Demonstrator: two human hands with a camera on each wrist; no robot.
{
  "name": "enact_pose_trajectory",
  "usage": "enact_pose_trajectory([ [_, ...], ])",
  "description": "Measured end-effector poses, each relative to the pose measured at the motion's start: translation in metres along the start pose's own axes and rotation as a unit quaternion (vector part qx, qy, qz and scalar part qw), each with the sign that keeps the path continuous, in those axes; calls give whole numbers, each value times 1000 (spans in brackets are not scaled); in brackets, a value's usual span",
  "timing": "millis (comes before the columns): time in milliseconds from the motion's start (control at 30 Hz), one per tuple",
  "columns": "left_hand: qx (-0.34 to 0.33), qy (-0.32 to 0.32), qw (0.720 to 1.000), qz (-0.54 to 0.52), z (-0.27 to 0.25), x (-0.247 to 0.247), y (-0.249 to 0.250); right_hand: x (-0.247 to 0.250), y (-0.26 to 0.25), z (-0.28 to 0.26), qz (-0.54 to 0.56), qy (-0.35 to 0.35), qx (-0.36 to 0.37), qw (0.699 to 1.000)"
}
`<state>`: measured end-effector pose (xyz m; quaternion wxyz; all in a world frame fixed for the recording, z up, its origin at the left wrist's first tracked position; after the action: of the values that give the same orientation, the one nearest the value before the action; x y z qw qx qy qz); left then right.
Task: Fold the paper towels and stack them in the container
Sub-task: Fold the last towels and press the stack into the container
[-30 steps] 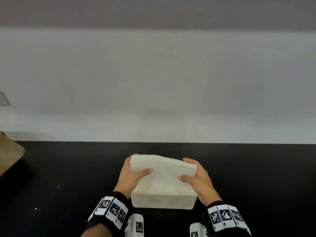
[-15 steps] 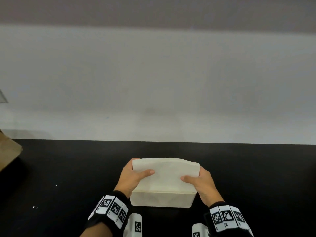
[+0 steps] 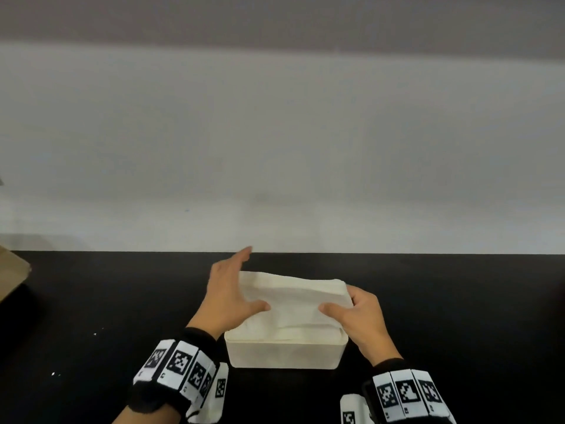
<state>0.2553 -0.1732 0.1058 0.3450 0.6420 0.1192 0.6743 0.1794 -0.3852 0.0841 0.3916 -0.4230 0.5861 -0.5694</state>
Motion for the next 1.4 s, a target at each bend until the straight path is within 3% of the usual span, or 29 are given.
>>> enact_pose_trajectory([
  [67,-85,-61,991,79,1,-2,22,-12,-16,-5,-53,-21,59,997],
  [133,-116,-99,982,112,1,-7,34,-22,-30,-9,-79,-37,104,991],
  [200,-80,-92,992,40,1,-6,36,-22,-38,-9,-56,-28,129,990],
  [267,-22,-73,992,-105,0,-4,34,-15,-35,-3,3,-10,122,992],
  [333,22,-60,955,-288,-2,-5,33,-12,-25,2,2,-31,87,996],
  [433,56,-63,863,-498,-3,-17,35,-19,-4,6,-70,-97,8,993],
  [533,76,-53,804,-587,0,-30,30,-13,10,9,-59,-81,-31,994],
  [633,96,-38,782,-615,1,-31,12,4,13,15,3,-24,-37,999],
  [700,111,-27,800,-589,1,-25,-4,13,12,17,55,14,-30,998],
  [833,114,-33,891,-439,0,-18,-33,16,15,21,124,61,-25,990],
  [933,129,-48,932,-337,-6,-24,-42,14,23,24,127,68,-40,989],
  [1133,149,-38,940,-304,-6,-41,-38,4,38,27,58,17,-94,994],
  [1400,178,-4,931,-320,-2,-52,-29,0,40,27,24,19,-113,993],
])
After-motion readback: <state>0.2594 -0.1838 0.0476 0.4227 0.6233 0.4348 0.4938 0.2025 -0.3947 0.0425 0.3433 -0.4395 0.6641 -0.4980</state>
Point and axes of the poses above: each hand's wrist, its own z-axis towards the middle knuckle, its own x-axis out of the back of the hand, y = z × x, the point moved 3 cm from there along z, towards the middle knuckle, and after that the axes turned 9 degrees about z, right-handed, at the moved point
